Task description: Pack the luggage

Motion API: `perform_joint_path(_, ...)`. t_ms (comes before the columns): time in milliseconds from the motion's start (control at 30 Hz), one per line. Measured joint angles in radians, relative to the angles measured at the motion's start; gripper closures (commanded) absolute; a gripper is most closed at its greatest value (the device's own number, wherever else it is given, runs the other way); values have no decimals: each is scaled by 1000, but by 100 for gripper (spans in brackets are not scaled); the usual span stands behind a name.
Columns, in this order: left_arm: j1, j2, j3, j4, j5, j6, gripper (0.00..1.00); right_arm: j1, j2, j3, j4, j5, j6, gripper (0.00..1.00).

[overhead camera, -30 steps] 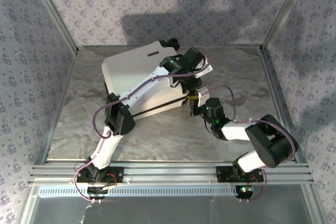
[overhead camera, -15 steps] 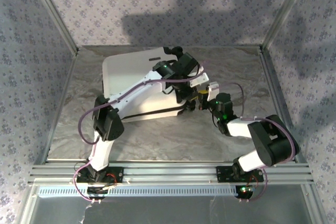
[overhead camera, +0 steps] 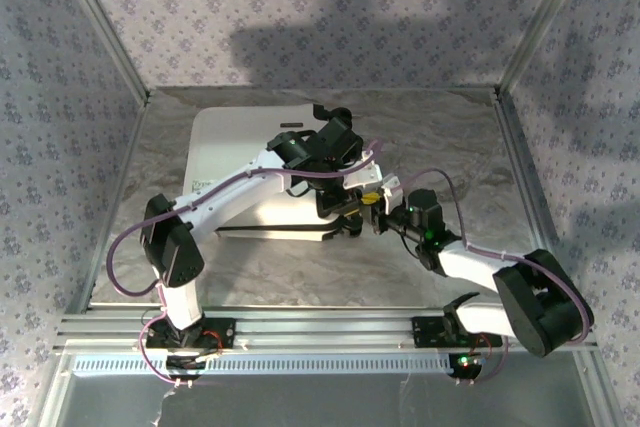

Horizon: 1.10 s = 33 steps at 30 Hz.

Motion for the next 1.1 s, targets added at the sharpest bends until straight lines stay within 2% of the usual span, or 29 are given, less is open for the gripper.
perform_joint_path(67,1,-6,-6,6,-2,-2,57,-6,0,0,-8,0,4,75)
perform_joint_path(100,1,-11,-9,13,-3,-6,54,-11,0,1,-18,3,7,72)
perform_joint_path(267,23,-69,-12,75,13,-100,46,-28,1,40,-68,24,26,66)
perform_joint_path(433,88,-182,-48,200,-13,-198,41,-47,1,87,-96,49,51,50)
perform_joint_path(633,178,-307,-143,280,-233,-383,34,-97,3,154,-171,63,96,33)
perform_joint_path(700,239,-365,-199,277,-329,-473,31,-109,3,194,-208,60,111,26)
perform_joint_path(833,409,-503,-332,238,-462,-658,29,-116,3,268,-264,40,144,19)
perform_joint_path(967,568,-656,-494,182,-517,-806,28,-116,5,331,-310,3,180,13)
perform_joint_path(1100,655,-726,-575,121,-547,-889,27,-111,32,389,-338,-48,216,10)
